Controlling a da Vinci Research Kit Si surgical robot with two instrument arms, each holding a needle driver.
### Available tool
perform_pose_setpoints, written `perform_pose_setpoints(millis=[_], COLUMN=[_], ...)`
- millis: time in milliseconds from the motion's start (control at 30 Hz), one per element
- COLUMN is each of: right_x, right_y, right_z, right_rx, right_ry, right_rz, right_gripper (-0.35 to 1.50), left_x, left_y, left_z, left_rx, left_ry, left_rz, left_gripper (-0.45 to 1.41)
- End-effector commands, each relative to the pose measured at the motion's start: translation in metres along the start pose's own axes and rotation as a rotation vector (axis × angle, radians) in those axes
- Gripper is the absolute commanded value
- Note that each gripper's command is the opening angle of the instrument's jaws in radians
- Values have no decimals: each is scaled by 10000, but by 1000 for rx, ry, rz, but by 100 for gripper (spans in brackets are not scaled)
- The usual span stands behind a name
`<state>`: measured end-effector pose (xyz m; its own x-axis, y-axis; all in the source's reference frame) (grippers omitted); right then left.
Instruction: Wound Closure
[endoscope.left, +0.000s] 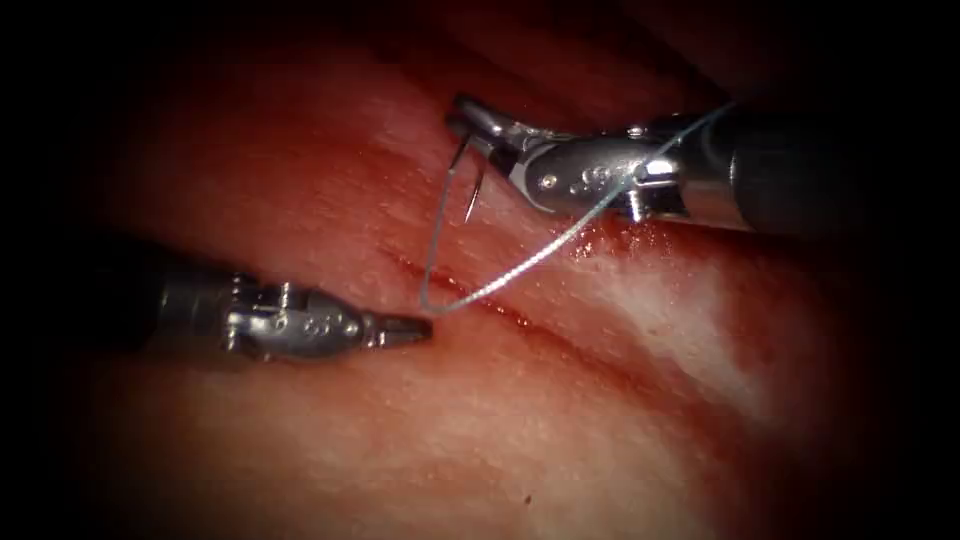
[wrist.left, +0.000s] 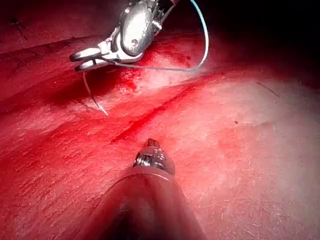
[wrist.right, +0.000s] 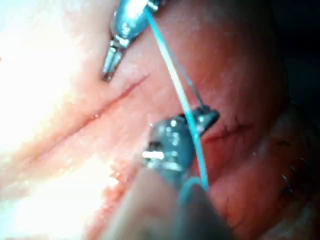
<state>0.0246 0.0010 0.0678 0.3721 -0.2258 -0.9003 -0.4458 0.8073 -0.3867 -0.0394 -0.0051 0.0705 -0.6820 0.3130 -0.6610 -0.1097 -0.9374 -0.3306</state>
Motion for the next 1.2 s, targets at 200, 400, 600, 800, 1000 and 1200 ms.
perform_pose_setpoints(millis=[200,400,600,800,1000,1200], right_x=[-7,-10,-8,-3,-3,-4], right_y=[-12,-28,-44,-49,-49,-38], right_z=[5,2,-1,-3,-3,-1], right_rx=[1,6,19,17,6,-37], right_ry=[5,2,-5,-11,-21,-20], right_rz=[-8,-26,8,73,126,252], right_gripper=[-35,-35,-35,-35,-35,-35], left_x=[-1,-1,-2,-2,-2,-3], left_y=[2,1,0,-2,-2,-2], left_z=[5,3,2,1,1,2], left_rx=[-3,0,-1,3,3,4], left_ry=[0,-2,-1,-3,-3,-3], left_rz=[-1,-1,-1,-1,0,0], left_gripper=[-5,-3,-3,-3,-3,-3])
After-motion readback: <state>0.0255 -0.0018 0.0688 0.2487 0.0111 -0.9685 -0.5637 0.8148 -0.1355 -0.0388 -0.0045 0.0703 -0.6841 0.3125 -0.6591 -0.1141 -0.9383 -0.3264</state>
